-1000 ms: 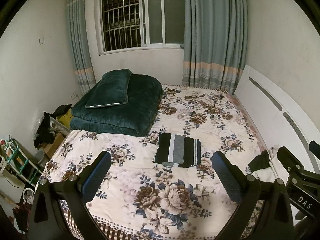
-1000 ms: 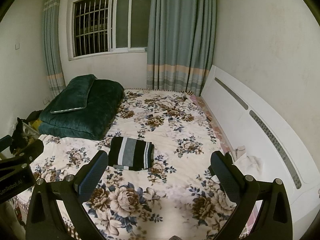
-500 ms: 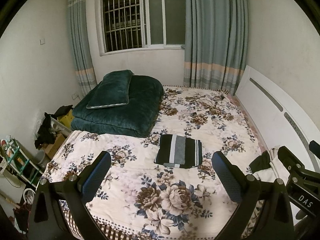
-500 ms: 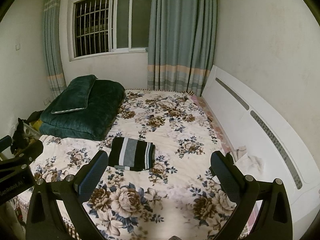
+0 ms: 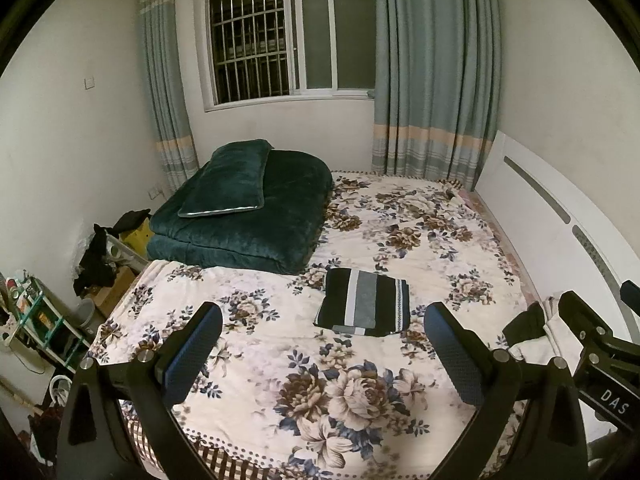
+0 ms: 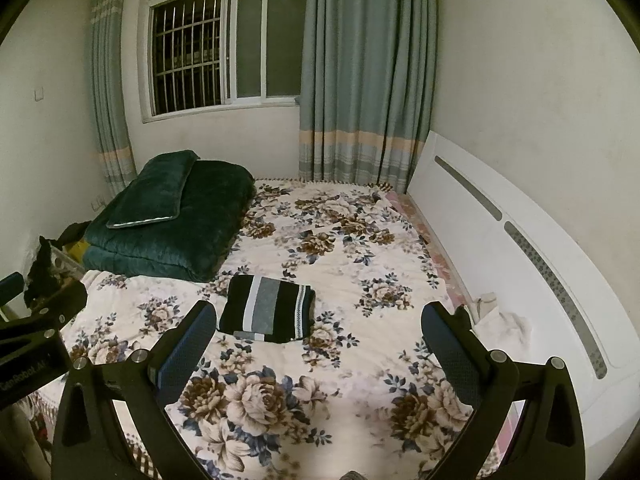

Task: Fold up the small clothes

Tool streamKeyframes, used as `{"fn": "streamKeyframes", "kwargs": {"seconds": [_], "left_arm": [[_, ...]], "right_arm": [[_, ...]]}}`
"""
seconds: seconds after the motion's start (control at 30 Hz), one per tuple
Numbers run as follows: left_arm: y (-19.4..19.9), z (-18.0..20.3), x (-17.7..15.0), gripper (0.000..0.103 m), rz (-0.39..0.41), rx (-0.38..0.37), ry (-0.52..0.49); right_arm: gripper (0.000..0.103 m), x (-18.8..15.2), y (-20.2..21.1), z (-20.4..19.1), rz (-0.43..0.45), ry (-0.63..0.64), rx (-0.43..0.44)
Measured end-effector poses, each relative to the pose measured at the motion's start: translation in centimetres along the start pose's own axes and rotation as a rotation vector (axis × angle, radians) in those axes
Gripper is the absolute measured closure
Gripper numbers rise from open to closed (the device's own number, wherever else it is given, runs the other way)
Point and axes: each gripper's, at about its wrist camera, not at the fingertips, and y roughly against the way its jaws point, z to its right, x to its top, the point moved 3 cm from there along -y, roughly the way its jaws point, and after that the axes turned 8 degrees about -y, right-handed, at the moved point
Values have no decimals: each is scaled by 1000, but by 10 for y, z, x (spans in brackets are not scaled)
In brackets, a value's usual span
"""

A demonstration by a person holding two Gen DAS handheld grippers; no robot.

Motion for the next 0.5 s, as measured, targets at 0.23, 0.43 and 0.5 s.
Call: {"fn": "streamKeyframes", "kwargs": {"seconds": [0.23,0.43,0.5], "left_arm": [[-1,0,0,0,1,-3,-1],[0,1,-1,0,0,-2,-4],[1,-1,-1,0,1,1,-2]], "right_arm": [[0,0,0,-5,2,0,1],[0,-3,3,-5,3,-5,-3],[0,-3,4,-6,4,-7,-4]]}}
